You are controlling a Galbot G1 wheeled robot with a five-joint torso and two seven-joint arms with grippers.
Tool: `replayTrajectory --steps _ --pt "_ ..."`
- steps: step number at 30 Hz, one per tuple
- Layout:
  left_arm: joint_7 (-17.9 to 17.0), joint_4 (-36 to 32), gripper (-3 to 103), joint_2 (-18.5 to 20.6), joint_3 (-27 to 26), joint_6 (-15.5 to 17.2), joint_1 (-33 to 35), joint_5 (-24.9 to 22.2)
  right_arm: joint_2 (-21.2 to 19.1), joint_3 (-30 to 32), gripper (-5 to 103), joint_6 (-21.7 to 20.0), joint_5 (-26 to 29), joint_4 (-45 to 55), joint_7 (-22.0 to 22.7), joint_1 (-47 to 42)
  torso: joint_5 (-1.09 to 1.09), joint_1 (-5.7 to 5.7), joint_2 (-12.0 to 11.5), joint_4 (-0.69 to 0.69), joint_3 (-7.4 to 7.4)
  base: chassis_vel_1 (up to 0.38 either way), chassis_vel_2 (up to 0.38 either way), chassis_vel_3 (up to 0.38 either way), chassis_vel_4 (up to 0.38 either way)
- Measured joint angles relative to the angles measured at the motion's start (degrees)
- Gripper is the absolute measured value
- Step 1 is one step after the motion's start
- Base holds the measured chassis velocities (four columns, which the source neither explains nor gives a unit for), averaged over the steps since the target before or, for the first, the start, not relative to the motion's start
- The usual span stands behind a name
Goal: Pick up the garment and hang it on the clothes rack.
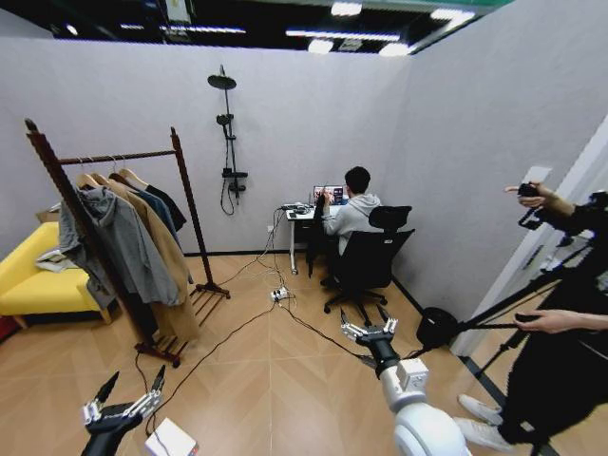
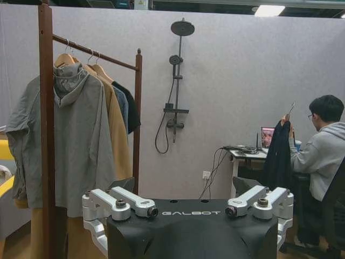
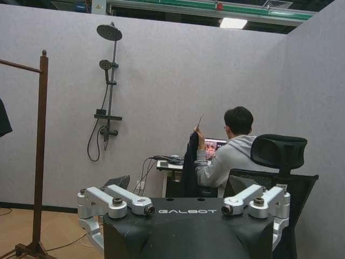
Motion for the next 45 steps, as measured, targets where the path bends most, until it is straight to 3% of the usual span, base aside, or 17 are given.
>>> replayTrajectory --steps 27,45 --pt "0.00 0.00 100 0.00 0.00 0.00 0.00 0.00 0.08 -0.26 100 -1.22 2.62 -2.00 -0.38 3.13 0.00 -0.03 0.02 0.01 0.00 -0.006 0.006 0.008 -0.007" --pt "0.00 0.00 100 0.00 0.00 0.00 0.00 0.00 0.53 0.04 100 -1.19 2.34 -1.24 -0.53 2.16 0.00 0.01 0.00 -0.02 0.00 -0.159 0.155 0.153 -0.156"
